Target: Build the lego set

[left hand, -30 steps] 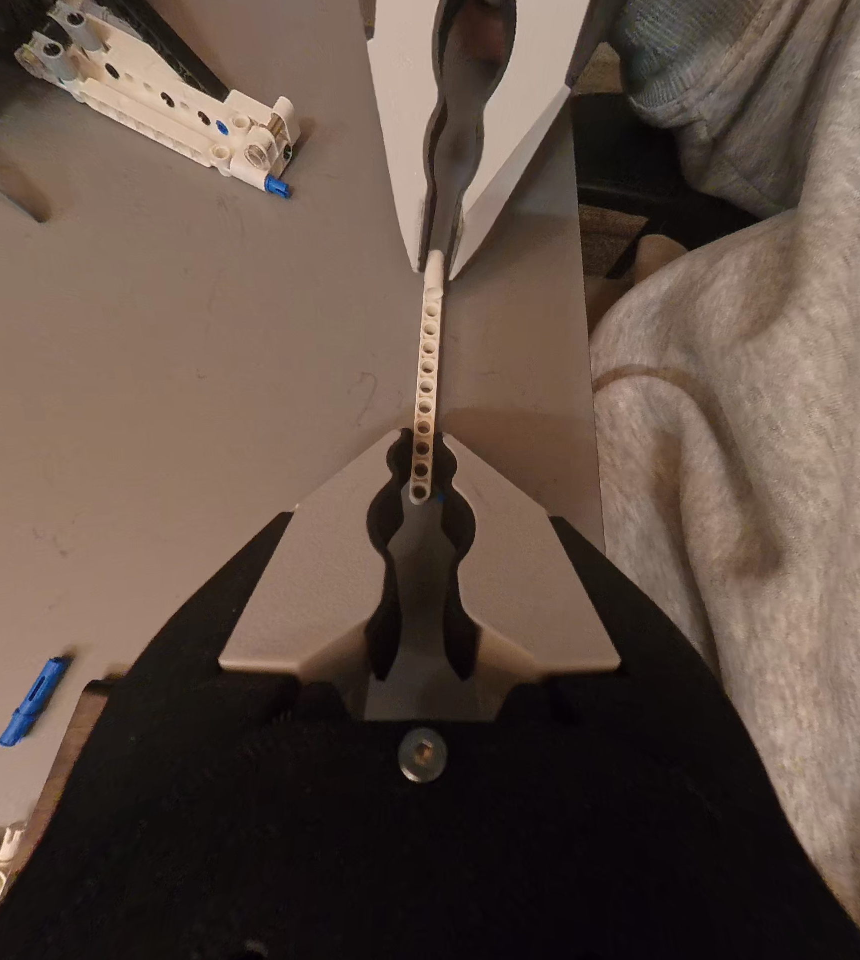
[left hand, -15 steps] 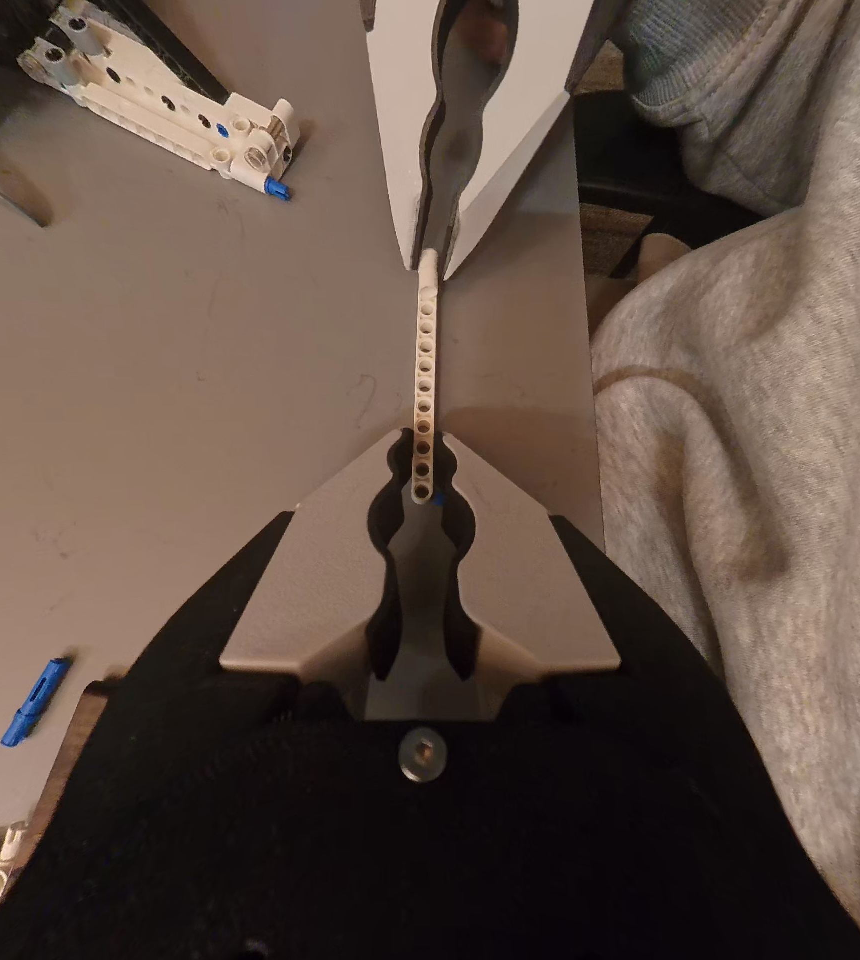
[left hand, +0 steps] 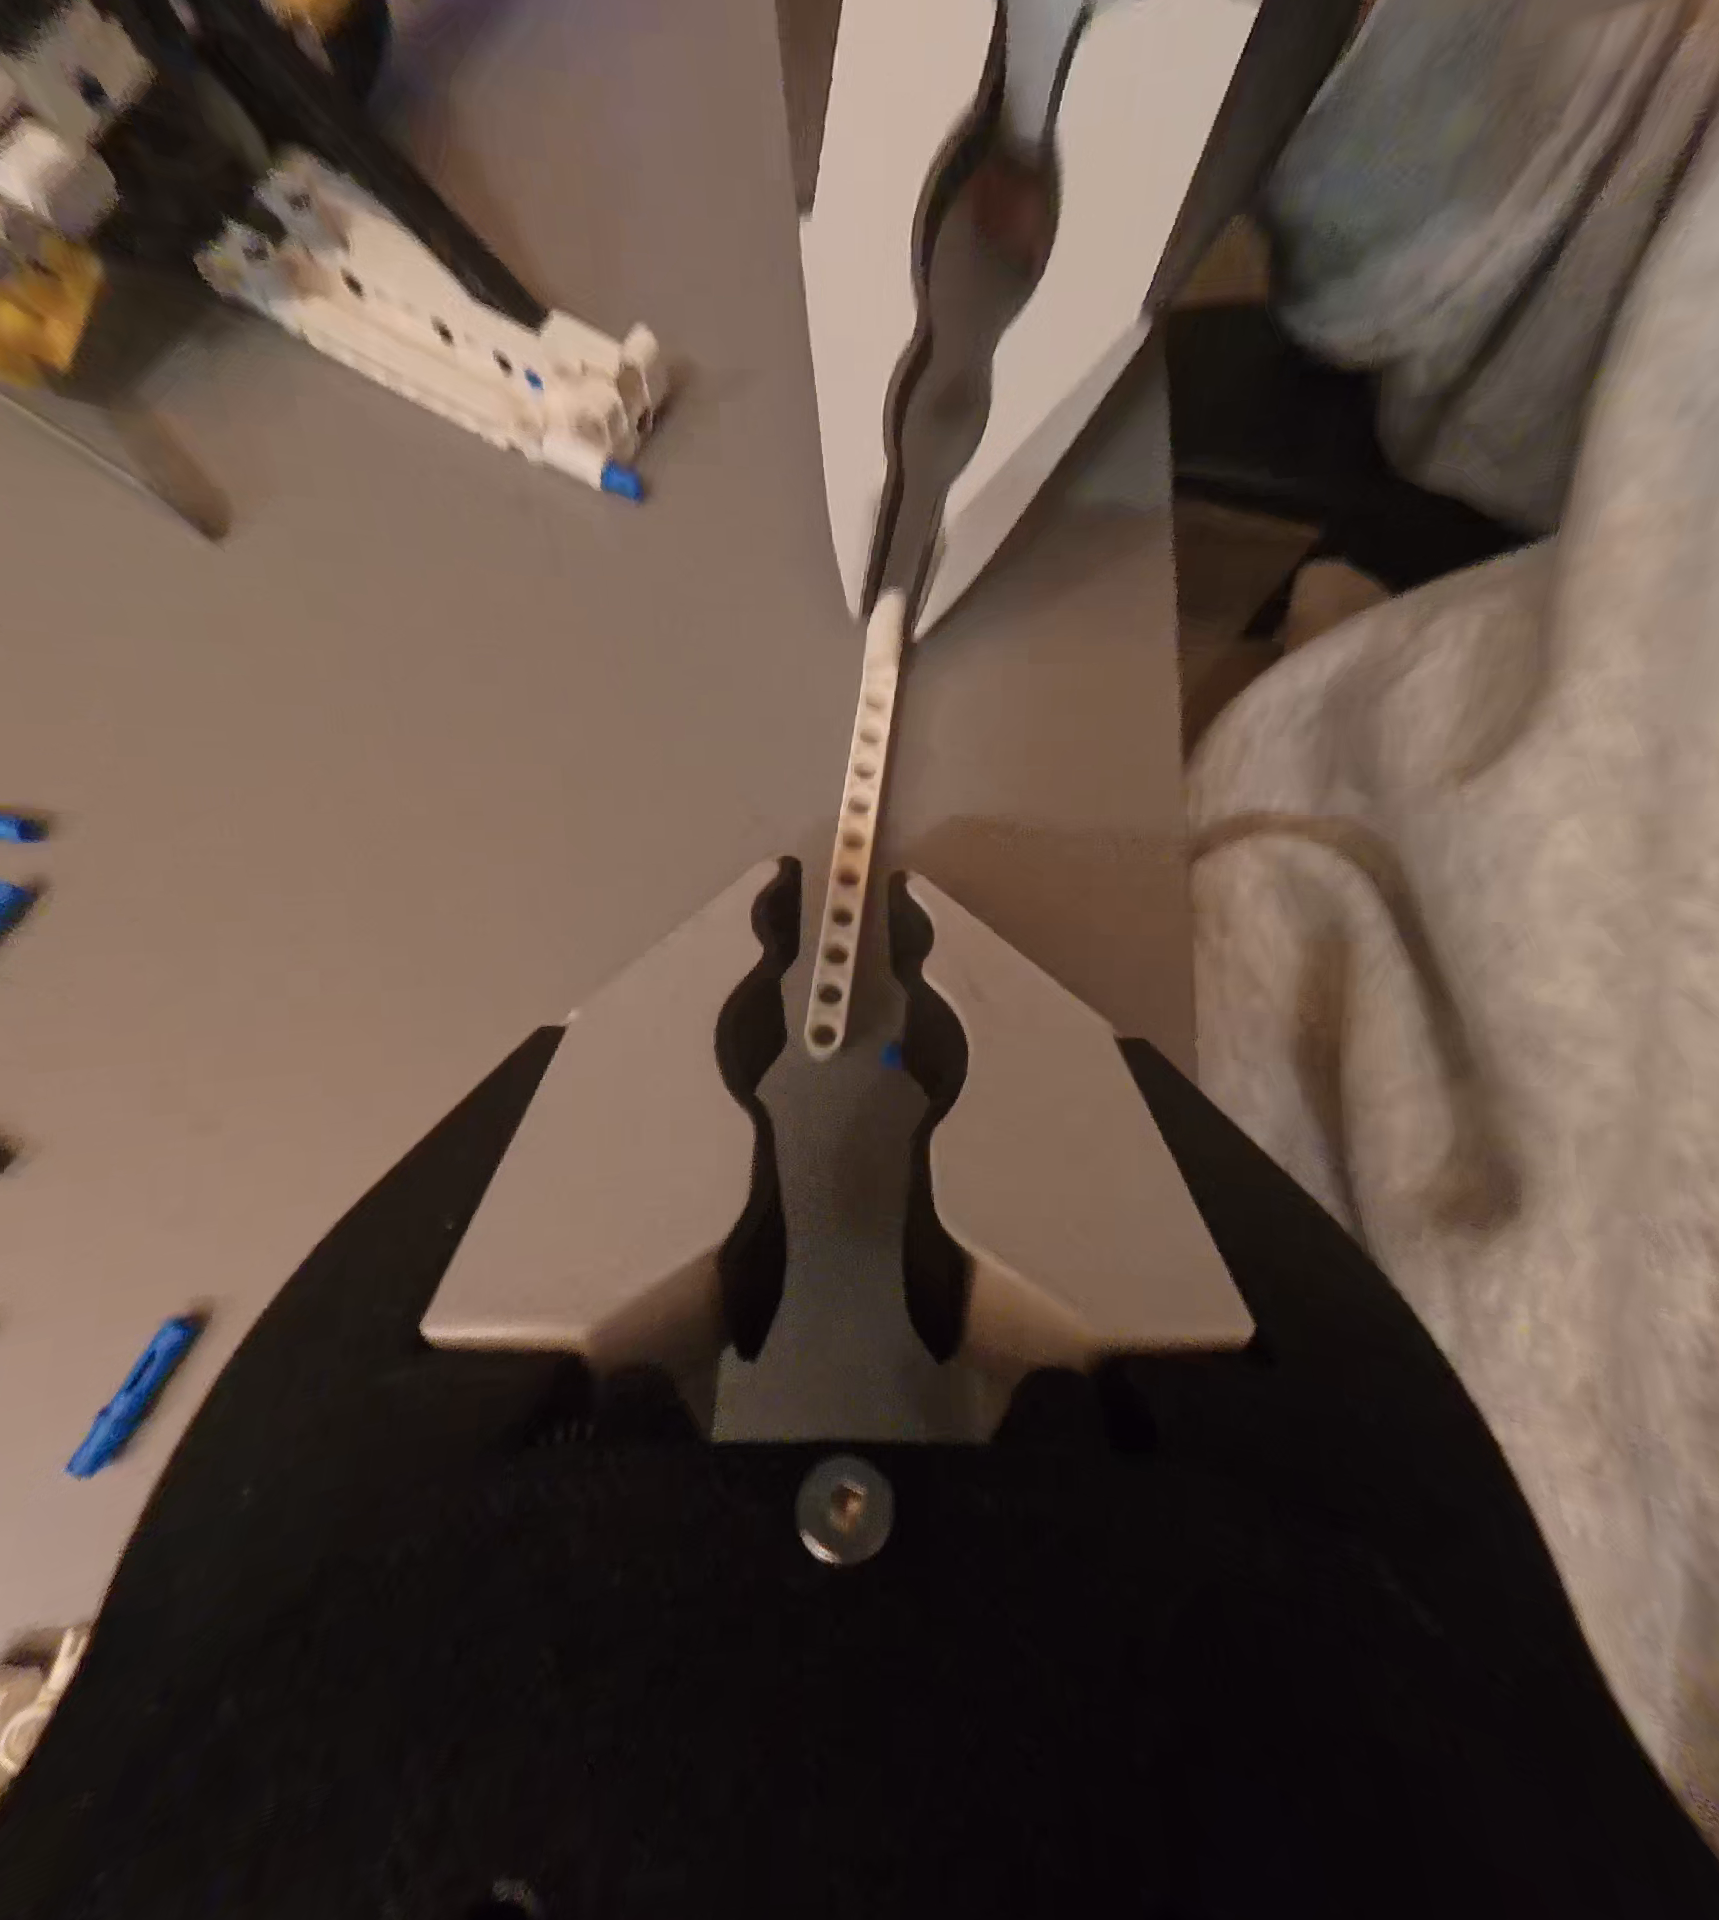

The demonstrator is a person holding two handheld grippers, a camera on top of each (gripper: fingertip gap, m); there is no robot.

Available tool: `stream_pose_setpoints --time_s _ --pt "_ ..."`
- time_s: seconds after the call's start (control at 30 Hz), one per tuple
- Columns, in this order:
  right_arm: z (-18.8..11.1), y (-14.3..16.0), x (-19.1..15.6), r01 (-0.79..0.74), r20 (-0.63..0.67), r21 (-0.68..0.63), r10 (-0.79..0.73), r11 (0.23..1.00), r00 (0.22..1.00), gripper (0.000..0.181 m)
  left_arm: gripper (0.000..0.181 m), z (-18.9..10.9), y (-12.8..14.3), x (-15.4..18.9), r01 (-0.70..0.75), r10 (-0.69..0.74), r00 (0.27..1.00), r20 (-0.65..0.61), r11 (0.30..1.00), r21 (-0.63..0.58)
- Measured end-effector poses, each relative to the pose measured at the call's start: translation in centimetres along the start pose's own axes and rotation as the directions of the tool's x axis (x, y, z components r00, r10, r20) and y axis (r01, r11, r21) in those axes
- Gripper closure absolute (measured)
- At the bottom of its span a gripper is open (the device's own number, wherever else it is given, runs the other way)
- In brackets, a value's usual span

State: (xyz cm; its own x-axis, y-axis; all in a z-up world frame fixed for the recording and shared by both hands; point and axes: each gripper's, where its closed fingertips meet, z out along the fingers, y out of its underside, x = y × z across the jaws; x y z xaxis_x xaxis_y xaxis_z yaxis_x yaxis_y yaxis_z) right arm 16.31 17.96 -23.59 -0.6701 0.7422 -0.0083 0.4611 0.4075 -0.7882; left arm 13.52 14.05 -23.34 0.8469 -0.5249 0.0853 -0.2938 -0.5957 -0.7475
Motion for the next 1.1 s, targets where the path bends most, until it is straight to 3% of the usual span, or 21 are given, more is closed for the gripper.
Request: stream_pose_setpoints --time_s 0.17,0.37,0.43,1.1 --pt "0.0 0.0 0.0 -0.001 -0.003 0.000 0.001 1.000 1.000 0.175 0.161 0.1 -3.6 0.9 0.050 -0.046 0.998 -0.035 0.987 0.151" --pt "0.0 0.0 0.0 0.023 -0.020 -0.001 -0.023 1.000 1.000 0.175 0.162 3.6 -2.7 0.9 0.096 -0.095 0.995 -0.009 0.995 0.031" --pt "0.0 0.0 -0.1 0.020 -0.011 -0.001 -0.020 1.000 1.000 0.175 0.176 3.9 -2.7 0.8 0.093 -0.093 0.996 -0.002 0.996 0.015" --pt "0.0 0.1 -0.5 0.023 0.027 -0.004 -0.023 1.000 0.999 0.176 0.180 4.1 -2.7 1.0 0.097 -0.097 0.994 -0.041 0.995 0.002"
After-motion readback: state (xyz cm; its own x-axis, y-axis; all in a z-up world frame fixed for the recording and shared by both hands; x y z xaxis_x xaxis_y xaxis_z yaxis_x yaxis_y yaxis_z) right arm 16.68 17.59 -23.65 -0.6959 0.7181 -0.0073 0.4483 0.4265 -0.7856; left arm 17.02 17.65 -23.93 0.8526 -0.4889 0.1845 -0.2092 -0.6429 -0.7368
